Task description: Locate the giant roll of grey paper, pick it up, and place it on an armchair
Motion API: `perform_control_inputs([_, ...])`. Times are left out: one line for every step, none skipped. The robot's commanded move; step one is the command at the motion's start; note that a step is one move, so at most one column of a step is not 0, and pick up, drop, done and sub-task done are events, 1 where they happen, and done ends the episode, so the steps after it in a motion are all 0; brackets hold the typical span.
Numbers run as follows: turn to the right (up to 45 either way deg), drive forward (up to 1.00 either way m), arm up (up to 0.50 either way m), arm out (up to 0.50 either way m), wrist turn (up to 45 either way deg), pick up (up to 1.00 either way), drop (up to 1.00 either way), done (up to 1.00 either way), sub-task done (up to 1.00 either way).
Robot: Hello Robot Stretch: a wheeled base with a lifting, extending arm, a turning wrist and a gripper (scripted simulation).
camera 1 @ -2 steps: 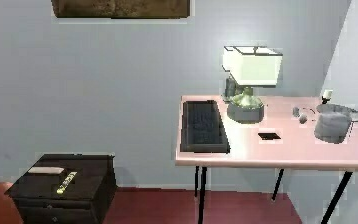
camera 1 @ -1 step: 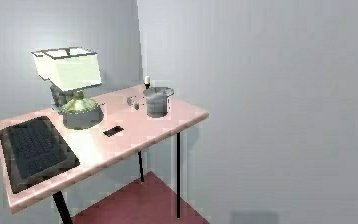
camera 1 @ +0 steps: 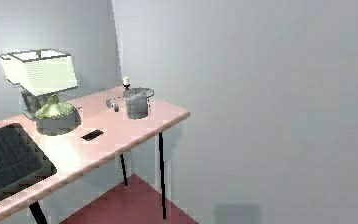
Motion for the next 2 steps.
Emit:
perform_control_inputs([0.0,0.7,0.0,0.0,0.0,0.0,0.0,0.0,0.0])
perform_control_inputs([-45.0,0.0,0.0,0.0,0.0,0.0,0.0,0.0,0.0])
